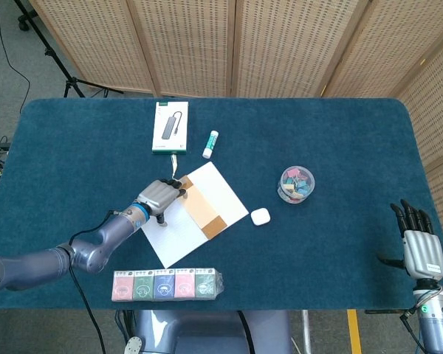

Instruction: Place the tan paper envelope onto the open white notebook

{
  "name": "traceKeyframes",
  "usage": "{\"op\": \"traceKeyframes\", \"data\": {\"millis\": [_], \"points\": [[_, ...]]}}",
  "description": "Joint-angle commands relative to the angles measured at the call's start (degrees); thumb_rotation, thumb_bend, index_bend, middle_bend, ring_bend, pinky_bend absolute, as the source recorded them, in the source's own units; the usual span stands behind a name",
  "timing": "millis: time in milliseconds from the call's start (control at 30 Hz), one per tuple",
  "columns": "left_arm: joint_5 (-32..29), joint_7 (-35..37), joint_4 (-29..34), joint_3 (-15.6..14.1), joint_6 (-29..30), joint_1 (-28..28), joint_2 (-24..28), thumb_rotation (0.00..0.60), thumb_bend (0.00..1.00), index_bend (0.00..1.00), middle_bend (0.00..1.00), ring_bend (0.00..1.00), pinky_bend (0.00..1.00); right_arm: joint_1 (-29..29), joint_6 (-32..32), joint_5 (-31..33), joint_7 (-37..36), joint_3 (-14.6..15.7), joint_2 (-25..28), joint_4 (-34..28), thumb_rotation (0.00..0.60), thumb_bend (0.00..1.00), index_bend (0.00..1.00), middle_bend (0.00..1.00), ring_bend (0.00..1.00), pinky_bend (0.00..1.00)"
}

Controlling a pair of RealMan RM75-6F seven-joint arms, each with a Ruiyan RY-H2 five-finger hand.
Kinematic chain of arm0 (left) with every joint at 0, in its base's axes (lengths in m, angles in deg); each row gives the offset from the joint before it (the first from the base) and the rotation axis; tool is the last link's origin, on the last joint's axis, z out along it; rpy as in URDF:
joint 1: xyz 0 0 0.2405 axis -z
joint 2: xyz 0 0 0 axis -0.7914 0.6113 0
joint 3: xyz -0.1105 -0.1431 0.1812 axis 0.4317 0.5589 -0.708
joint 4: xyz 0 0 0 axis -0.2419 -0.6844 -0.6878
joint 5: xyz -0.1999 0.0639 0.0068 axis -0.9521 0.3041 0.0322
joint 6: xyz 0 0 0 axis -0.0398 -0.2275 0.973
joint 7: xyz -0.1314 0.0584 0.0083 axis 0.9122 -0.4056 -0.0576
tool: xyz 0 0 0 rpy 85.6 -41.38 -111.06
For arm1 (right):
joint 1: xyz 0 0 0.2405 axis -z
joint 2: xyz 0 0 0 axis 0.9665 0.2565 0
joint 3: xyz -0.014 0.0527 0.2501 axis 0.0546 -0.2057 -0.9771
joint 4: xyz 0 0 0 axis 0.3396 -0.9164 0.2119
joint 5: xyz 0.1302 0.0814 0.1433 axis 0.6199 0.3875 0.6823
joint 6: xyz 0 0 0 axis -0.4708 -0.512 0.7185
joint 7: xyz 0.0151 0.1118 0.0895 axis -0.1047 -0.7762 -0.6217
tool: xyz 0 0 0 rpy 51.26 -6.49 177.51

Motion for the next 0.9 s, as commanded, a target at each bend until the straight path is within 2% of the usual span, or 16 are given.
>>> {"op": "traceKeyframes", "data": {"millis": [33,167,300,533,633,733,800,900], "points": [[-0.4,-0.3,0.1,-0.2,0.0,0.2,0.0,0.600,0.12,0.26,0.06,0.11,0.17,0.0,0.0,0.0,0.0,0.0,0.0,0.0,0.600,0.00,0.00,0.00,0.00,0.00],[-1.0,-0.6,0.2,-0.4,0.6,0.3,0.1,0.600,0.12,0.26,0.06,0.11,0.17,0.0,0.0,0.0,-0.1,0.0,0.1,0.0,0.600,0.00,0.00,0.00,0.00,0.00],[-0.2,1.0,1.6,0.8,2.1,-0.5,1.3,0.600,0.12,0.26,0.06,0.11,0.17,0.1,0.0,0.0,-0.3,0.0,0.1,0.1,0.600,0.00,0.00,0.00,0.00,0.00],[5.3,6.4,8.5,3.9,4.2,-3.0,8.3,0.600,0.10,0.26,0.06,0.11,0.17,0.0,-0.1,-0.2,0.0,0.2,0.0,-0.1,0.600,0.00,0.00,0.00,0.00,0.00],[9.1,8.8,11.5,5.1,6.8,-5.0,11.4,0.600,0.10,0.26,0.03,0.11,0.17,0.0,0.2,-0.4,0.1,0.2,0.0,-0.3,0.600,0.00,0.00,0.00,0.00,0.00],[13.4,10.9,14.2,5.6,11.4,-7.9,14.1,0.600,0.07,0.17,0.00,0.04,0.17,0.1,0.5,-0.7,0.1,0.2,0.2,-0.6,0.600,0.00,0.00,0.00,0.00,0.00],[16.2,11.7,15.4,5.3,15.4,-10.3,15.5,0.600,0.03,0.05,0.00,0.00,0.17,0.2,0.7,-0.9,0.0,0.3,0.3,-0.8,0.600,0.00,0.00,0.00,0.00,0.00],[18.7,12.6,16.7,4.6,20.8,-14.1,17.1,0.600,0.00,0.00,0.00,0.00,0.11,0.3,1.0,-1.2,-0.3,0.3,0.4,-0.9,0.600,0.00,0.00,0.00,0.00,0.00]]}}
